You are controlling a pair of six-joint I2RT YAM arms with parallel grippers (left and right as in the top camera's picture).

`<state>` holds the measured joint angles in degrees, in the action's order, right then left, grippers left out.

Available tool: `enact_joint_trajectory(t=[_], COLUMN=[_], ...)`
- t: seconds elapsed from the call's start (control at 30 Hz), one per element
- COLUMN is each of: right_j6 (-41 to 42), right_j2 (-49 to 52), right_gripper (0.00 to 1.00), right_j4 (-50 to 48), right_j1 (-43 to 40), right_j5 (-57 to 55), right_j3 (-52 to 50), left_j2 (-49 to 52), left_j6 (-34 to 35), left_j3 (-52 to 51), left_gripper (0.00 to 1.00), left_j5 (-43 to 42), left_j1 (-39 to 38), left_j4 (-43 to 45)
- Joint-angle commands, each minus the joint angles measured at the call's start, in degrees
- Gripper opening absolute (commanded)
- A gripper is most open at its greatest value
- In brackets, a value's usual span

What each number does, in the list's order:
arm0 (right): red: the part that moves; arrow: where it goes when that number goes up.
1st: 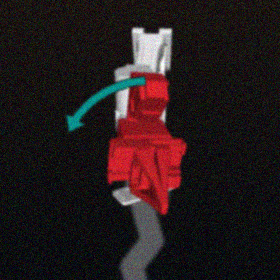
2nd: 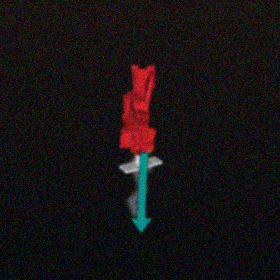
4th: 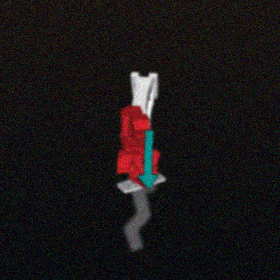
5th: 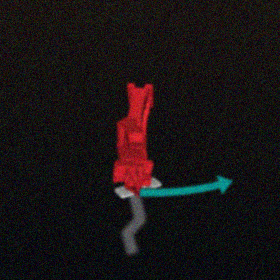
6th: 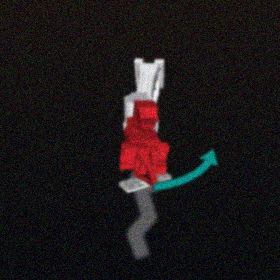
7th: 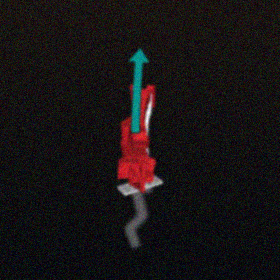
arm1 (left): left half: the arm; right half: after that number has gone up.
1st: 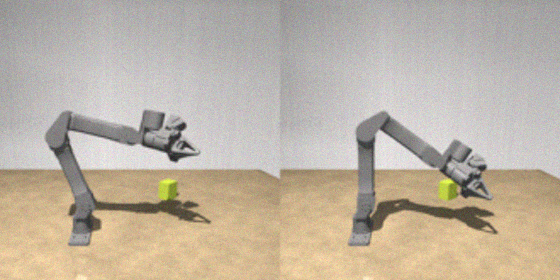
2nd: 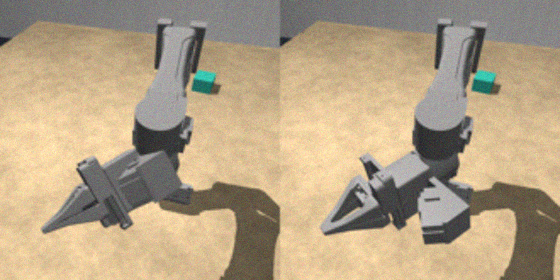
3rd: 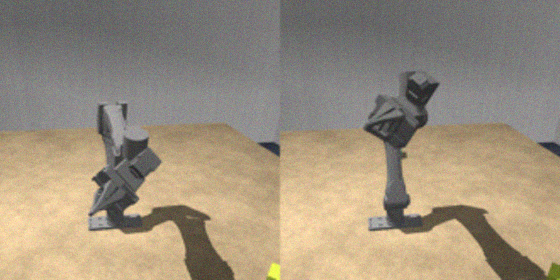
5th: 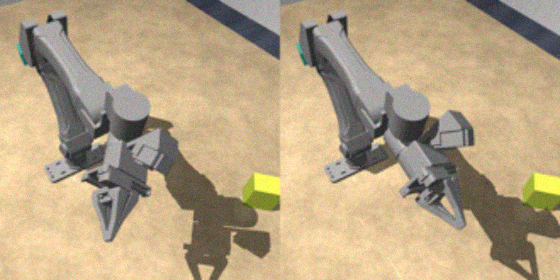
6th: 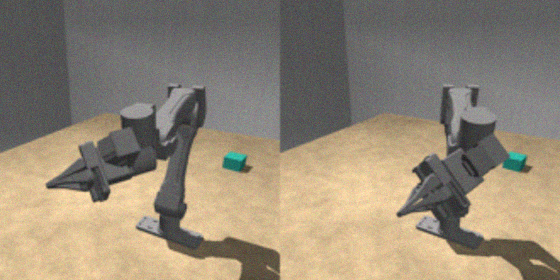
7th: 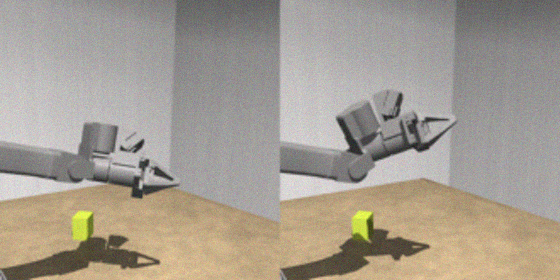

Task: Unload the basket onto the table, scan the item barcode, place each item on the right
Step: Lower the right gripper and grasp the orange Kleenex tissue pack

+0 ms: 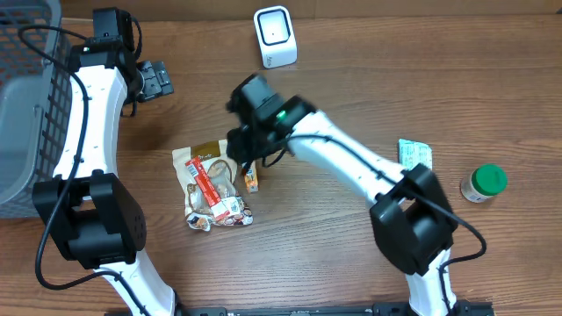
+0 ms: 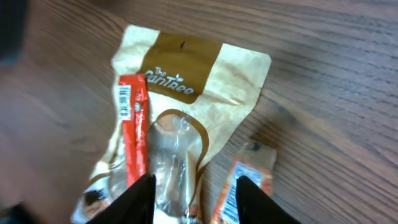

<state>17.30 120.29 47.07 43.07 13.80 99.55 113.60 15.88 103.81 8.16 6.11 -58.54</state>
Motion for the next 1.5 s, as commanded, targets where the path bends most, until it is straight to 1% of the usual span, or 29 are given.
enact_joint_trajectory(t=[0.0, 0.03, 0.1, 0.13, 0.37, 0.63, 0.73, 1.13, 1.47], right_j6=[0.8, 0.8, 0.8, 1.0, 1.0, 1.2, 2.5, 2.4, 2.4], right_j2=[-0.4, -0.4, -0.4, -0.4, 0.3, 0.3, 0.3, 0.3, 0.3], right_gripper=[0.34, 0.28, 0.07, 0.04, 0.04, 0.04, 0.05, 0.12, 0.13], right_j4=[-0.8, -1.0, -1.8, -2.4, -2.9, -3.3, -3.3, -2.2, -0.8], right_j1=[3.5, 4.2, 5.4, 5.9, 7.2, 7.1, 7.1, 7.1, 7.1], right_j5=[-13.2, -14.1, -14.4, -14.4, -14.4, -15.4, -16.8, -20.2, -23.7], right_j3=[-0.2, -0.2, -0.5, -0.9, -1.6, -5.1, -6.1, -6.2, -6.2], left_j2=[-0.7, -0.7, -0.7, -0.7, -0.7, -0.7, -0.7, -0.7, -0.7], left_j6=[-0.7, -0.7, -0.7, -0.7, -0.7, -0.7, -0.7, -0.7, -0.7], left_j3=[0.4, 0.4, 0.4, 0.4, 0.4, 0.4, 0.4, 0.4, 0.4], left_gripper=[0.99, 1.00, 1.00, 1.00, 1.00, 1.00, 1.00, 1.00, 1.00], left_j5=[-0.3, -0.3, -0.3, -0.3, -0.3, -0.3, -0.3, -0.3, -0.3], left_j1=[0.2, 0.2, 0.2, 0.2, 0.2, 0.2, 0.2, 0.2, 0.2], left_j4=[0.0, 0.1, 0.1, 0.1, 0.1, 0.1, 0.1, 0.1, 0.1])
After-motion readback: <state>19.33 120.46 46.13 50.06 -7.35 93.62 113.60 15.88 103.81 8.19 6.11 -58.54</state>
